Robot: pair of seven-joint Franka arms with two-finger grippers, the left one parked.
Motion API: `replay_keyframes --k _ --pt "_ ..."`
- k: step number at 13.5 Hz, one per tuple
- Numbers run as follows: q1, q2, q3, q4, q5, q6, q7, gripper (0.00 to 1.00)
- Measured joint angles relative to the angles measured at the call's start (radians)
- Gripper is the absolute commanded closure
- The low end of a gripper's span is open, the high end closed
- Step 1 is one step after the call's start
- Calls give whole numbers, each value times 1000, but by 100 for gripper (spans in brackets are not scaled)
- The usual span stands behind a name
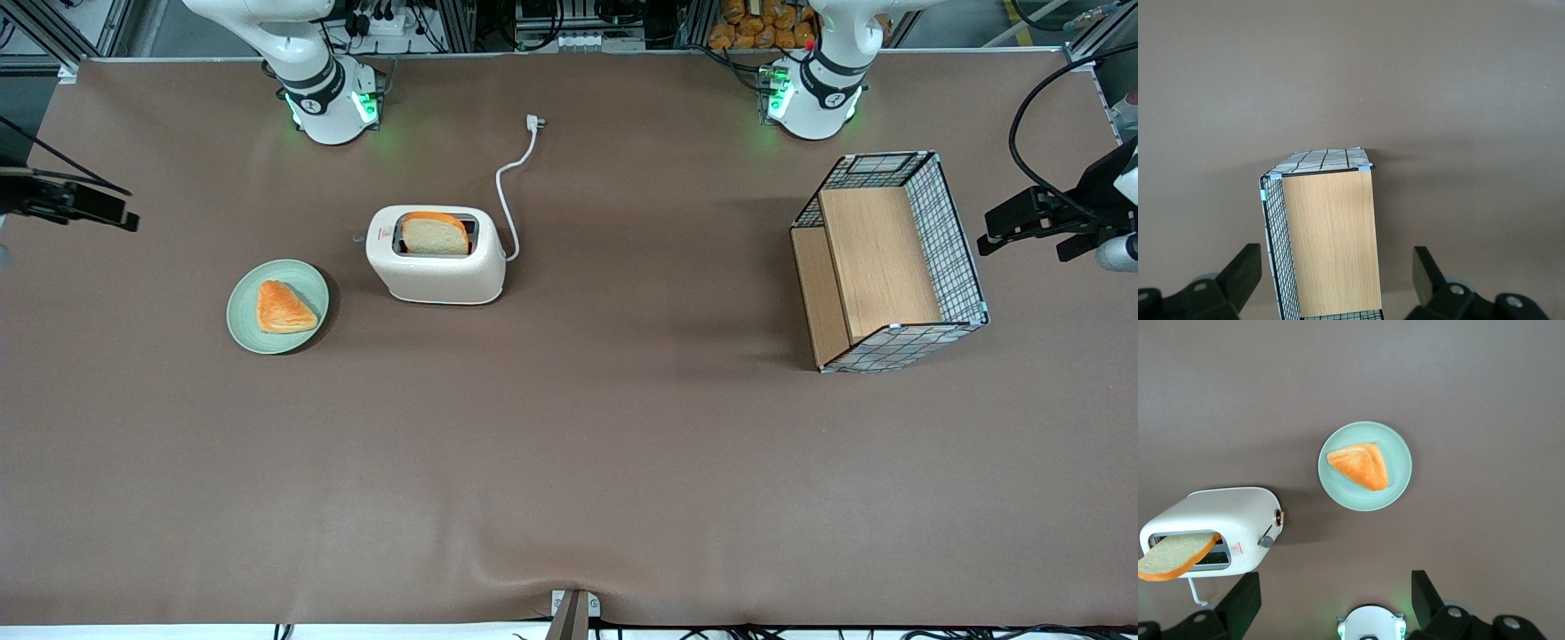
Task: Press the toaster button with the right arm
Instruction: 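Move the right gripper toward the white toaster's side lever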
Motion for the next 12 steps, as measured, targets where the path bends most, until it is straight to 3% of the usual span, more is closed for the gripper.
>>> replay_keyframes --k 4,5,11,12 --pt "0 -48 -1 -119 40 52 0 0" --pt "0 -69 -1 -160 49 76 0 6" --pt "1 -186 1 -394 60 195 1 88" --pt "1 -194 1 -421 61 210 1 92"
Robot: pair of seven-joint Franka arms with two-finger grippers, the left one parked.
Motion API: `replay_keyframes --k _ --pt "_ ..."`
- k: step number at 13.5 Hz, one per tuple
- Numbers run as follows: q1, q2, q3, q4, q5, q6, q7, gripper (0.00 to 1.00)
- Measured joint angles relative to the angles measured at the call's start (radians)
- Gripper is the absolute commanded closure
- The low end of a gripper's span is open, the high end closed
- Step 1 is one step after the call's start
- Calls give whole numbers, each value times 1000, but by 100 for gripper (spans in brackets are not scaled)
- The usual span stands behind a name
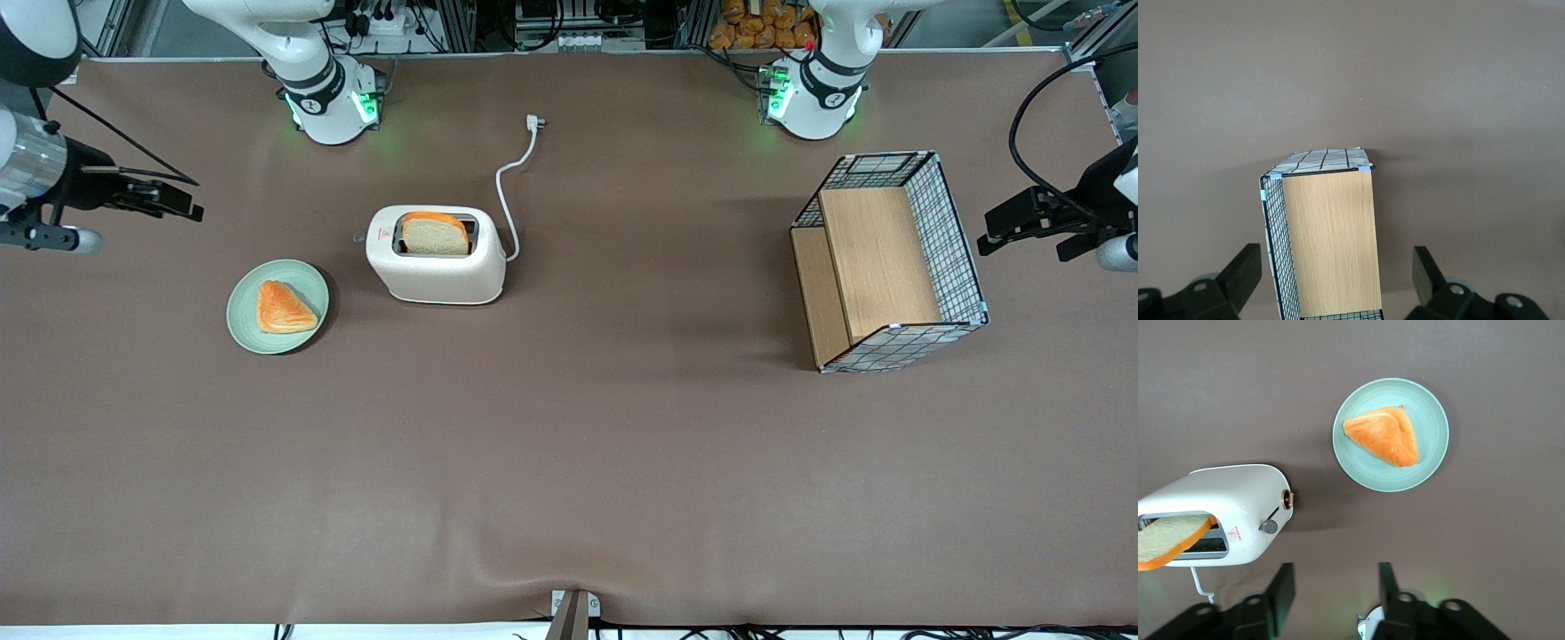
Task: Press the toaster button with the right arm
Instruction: 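Move the right gripper toward the white toaster's side lever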
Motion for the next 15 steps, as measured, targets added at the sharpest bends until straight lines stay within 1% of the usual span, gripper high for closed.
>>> replay_keyframes --k 1,5,8,11,13,15 --pt "0 -6 1 -26 1 13 1 100" --pt "14 -36 7 -139 6 78 5 100" --pt "30 -68 9 -249 43 158 7 100" --pt "60 -85 14 -318 84 225 9 100" --pt "76 -91 24 -369 103 299 18 100" --pt "97 -91 49 -419 124 379 66 100"
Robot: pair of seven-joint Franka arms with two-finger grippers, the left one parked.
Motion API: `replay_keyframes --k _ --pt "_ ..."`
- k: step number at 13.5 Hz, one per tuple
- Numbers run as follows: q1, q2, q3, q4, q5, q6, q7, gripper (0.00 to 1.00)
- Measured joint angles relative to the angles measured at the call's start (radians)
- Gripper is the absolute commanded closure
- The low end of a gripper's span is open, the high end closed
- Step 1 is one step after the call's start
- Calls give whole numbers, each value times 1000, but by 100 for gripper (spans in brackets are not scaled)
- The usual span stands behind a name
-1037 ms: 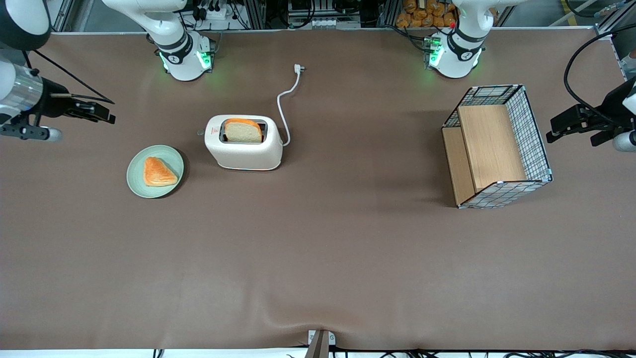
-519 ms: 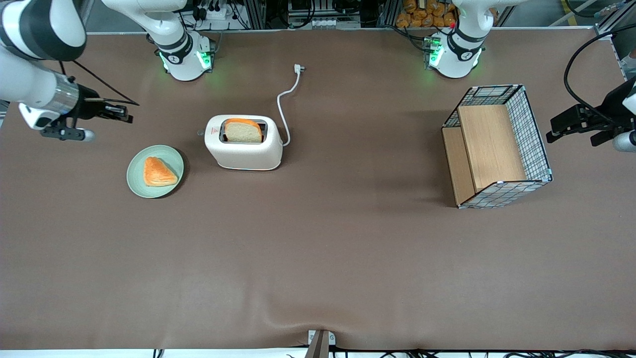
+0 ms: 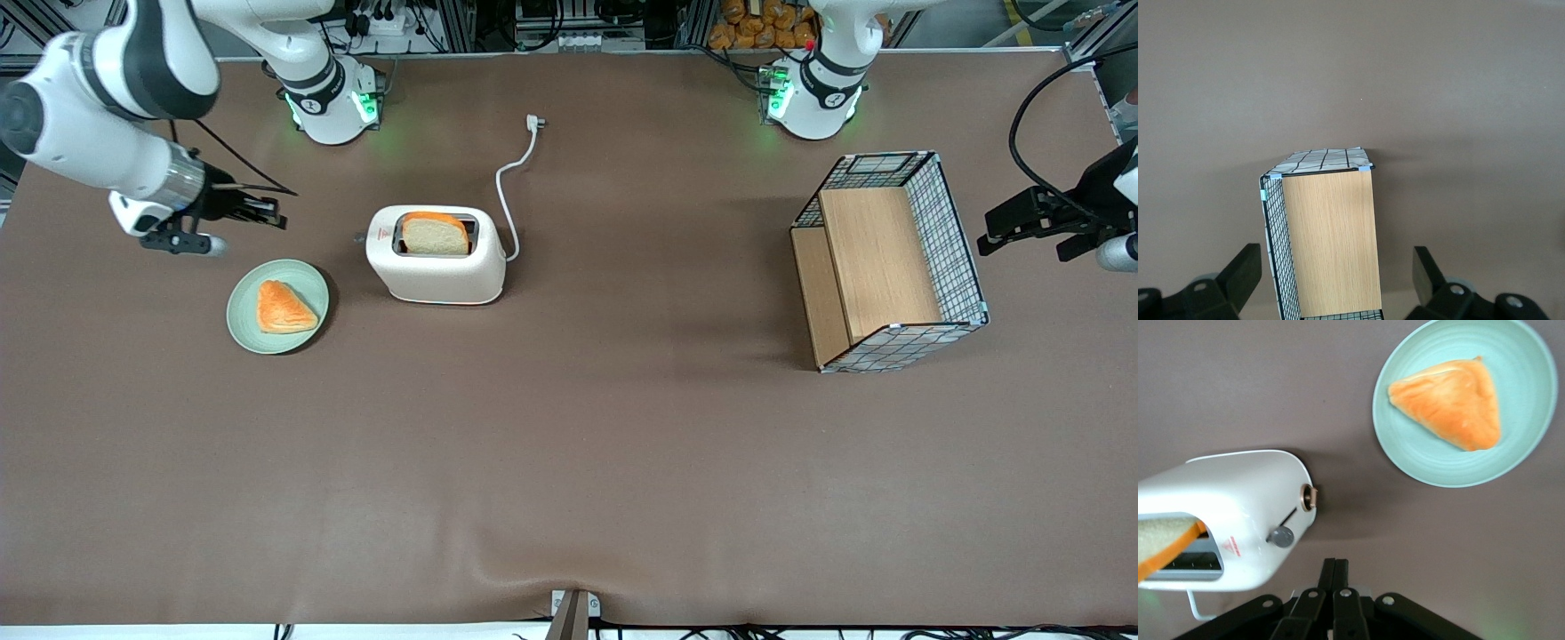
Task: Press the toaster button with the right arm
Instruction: 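Move the right gripper toward the white toaster's side lever, then lower the right gripper onto the toaster's lever beside the knob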
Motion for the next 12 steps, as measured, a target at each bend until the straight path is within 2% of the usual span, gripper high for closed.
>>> replay_keyframes --k 4,8,12 --pt "60 0 40 -41 31 74 99 100" --pt "62 4 39 -81 85 106 95 100" --pt "62 12 39 -98 100 112 86 100"
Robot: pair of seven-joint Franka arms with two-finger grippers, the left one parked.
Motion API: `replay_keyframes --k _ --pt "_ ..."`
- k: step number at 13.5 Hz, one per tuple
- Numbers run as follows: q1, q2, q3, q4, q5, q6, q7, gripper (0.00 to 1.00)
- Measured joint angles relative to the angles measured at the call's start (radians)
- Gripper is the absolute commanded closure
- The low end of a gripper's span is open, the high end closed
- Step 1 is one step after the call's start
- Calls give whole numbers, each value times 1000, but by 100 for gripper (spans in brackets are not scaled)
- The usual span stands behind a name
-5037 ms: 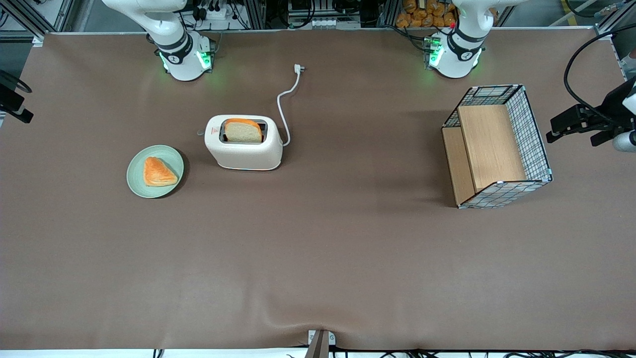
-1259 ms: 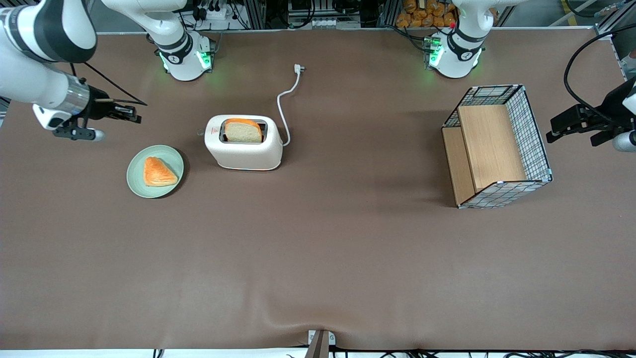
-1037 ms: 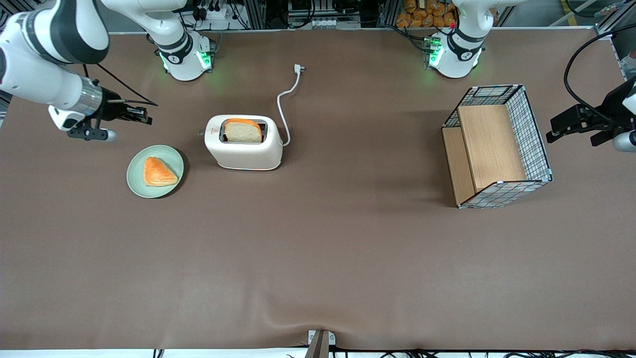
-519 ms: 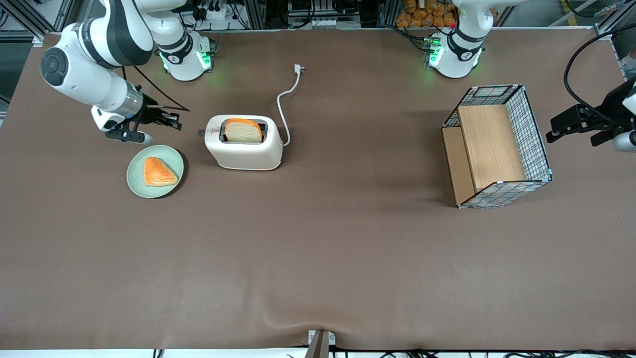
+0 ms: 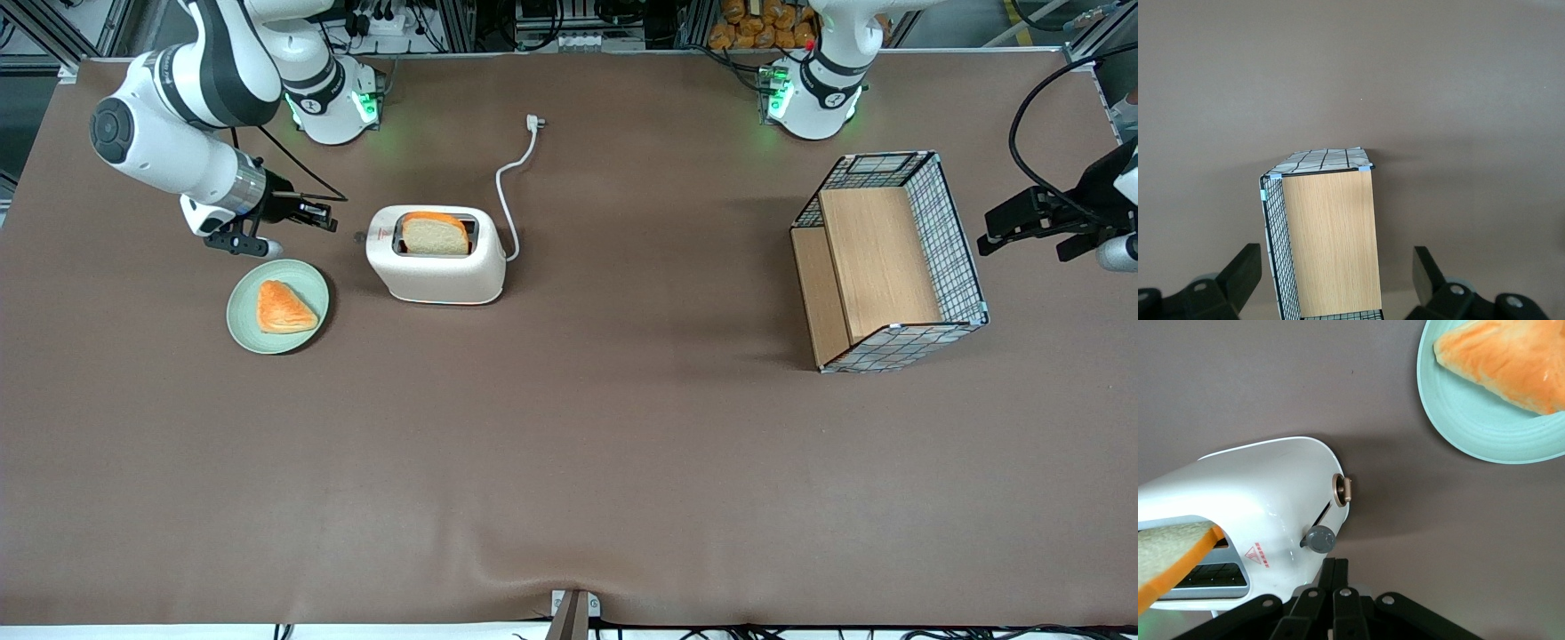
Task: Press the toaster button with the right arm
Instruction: 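Lower the right gripper onto the toaster's lever beside the knob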
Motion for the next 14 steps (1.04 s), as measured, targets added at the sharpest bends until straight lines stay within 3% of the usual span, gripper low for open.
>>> replay_keyframes --k 14 --pt "45 76 2 -15 40 82 -8 100"
